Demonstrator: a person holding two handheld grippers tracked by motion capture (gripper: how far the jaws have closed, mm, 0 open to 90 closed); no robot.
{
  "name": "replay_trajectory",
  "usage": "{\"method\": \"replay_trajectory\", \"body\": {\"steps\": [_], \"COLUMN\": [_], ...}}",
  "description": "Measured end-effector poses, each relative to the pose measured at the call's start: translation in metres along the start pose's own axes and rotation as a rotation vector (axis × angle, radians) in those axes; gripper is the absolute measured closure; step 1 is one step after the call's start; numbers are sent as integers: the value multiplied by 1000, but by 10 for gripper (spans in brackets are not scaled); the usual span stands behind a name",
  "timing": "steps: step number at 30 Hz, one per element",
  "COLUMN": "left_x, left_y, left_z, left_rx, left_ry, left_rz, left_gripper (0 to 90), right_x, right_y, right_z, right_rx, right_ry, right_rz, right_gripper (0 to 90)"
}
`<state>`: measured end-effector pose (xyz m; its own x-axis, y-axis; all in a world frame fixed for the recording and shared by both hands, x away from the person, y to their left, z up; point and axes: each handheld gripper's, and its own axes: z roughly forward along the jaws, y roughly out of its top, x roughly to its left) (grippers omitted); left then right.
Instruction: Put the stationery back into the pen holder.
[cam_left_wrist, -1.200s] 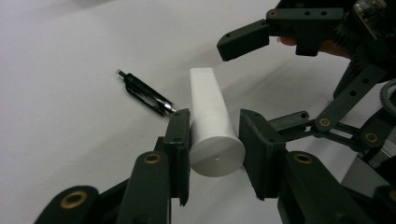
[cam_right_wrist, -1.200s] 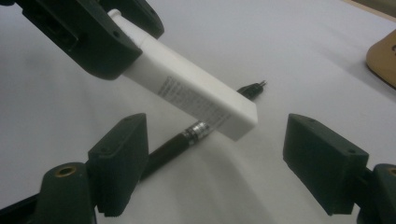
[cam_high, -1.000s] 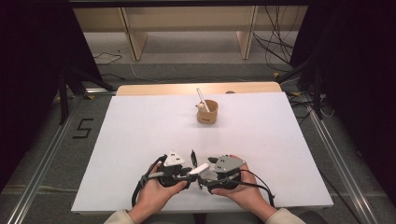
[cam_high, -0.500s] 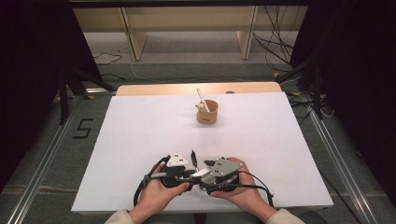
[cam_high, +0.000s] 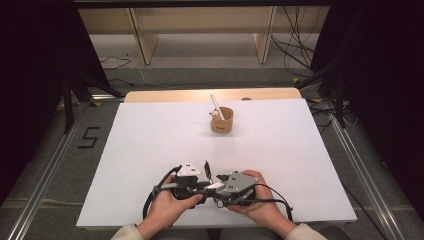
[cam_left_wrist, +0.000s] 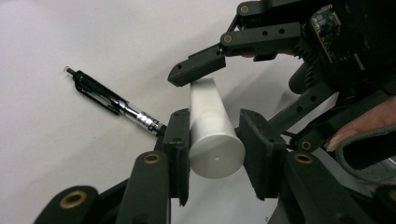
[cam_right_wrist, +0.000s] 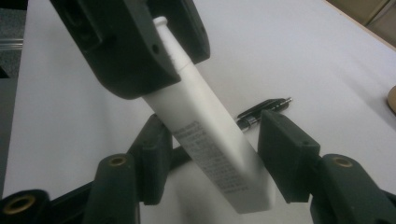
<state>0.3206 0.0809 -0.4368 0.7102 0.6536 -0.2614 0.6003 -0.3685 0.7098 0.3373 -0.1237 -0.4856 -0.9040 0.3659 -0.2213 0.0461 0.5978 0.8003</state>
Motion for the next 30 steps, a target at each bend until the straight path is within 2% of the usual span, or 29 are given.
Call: {"method": "replay_trajectory", "body": {"steps": [6,13,15,17,19,27,30], "left_x": [1,0,0,2,2,7,9], "left_y": [1,4,4,4,4,1,0], "left_z": [1,2,2,2,1,0,-1], "left_rx": [-23,-102,-125,-147,-165,-164,-157], "left_ry": [-4,9,30,37,42,68,70], "left_rz": [-2,51,72,77,72,71,73], "left_gripper": [648,640,633,583,543,439,405], "right_x": [2,3,2,2,0,-6,-11], "right_y": [1,4,4,5,4,2,1], "right_z": [-1,-2,-3,-4,-5,-7,-8], "right_rx": [14,16,14,12,22,25,11], "right_ry": [3,7,7,4,-1,-14,-22], "right_rz": [-39,-67,-76,-75,-66,-11,39], "right_gripper": [544,636,679,695,698,699,699]}}
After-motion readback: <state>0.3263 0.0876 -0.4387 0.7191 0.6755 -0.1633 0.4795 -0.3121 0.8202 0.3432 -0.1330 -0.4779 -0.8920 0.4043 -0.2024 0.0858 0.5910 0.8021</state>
